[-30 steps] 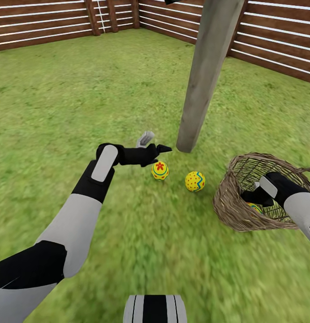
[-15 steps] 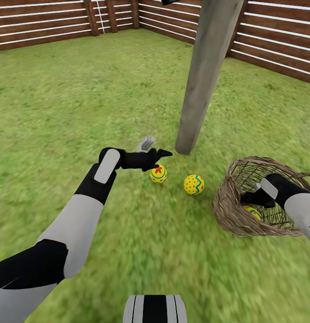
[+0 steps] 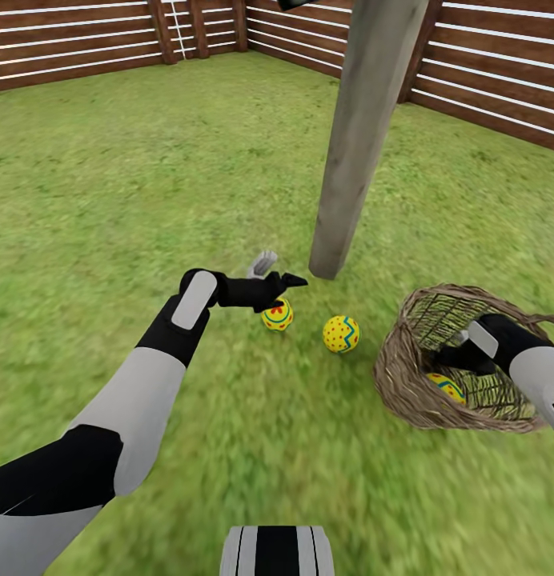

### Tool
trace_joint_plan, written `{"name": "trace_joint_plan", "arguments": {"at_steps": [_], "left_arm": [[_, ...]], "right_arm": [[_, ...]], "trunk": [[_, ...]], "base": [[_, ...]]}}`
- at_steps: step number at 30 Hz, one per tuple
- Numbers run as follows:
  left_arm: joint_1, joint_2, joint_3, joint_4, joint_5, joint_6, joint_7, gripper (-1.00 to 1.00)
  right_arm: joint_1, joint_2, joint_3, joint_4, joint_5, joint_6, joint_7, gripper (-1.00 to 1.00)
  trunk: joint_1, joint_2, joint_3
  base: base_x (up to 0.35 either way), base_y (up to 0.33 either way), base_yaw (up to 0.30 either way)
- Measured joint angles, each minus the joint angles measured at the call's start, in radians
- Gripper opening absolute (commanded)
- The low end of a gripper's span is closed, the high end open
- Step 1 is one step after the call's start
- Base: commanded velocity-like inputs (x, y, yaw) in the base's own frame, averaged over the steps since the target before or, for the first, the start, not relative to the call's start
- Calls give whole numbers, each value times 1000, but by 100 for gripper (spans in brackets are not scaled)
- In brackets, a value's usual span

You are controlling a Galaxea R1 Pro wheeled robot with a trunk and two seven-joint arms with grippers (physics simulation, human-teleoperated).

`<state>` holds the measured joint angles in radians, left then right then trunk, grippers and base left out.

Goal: Take the three Easter eggs out of the wicker basket on the lawn in the garden, then place them on the lawn next to a single tree (choose any tree) so that all three eggs are next to the same tree and none are left in the basket.

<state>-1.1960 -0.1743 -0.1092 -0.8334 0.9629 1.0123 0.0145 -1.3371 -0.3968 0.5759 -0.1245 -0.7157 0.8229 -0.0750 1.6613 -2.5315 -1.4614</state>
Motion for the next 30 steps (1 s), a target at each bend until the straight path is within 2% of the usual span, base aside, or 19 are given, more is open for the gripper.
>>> {"name": "trace_joint_plan", "arguments": {"at_steps": [6,22,30], "left_arm": [[0,0,0,14,23,3,-5,100],[0,0,0,50,30,4,-6,100],[0,0,0,50,32,4,-6,100]], "right_arm": [[1,-1,0,9,1,-9,0,100],[2,-1,1,28,6,-60,1,100],[2,3,4,21,6,-62,2,100]], "trunk": [[0,0,0],[7,-4,-62],[7,-4,-62]], "base": [[6,-15,0],[0,-1,0],[0,0,0]]}}
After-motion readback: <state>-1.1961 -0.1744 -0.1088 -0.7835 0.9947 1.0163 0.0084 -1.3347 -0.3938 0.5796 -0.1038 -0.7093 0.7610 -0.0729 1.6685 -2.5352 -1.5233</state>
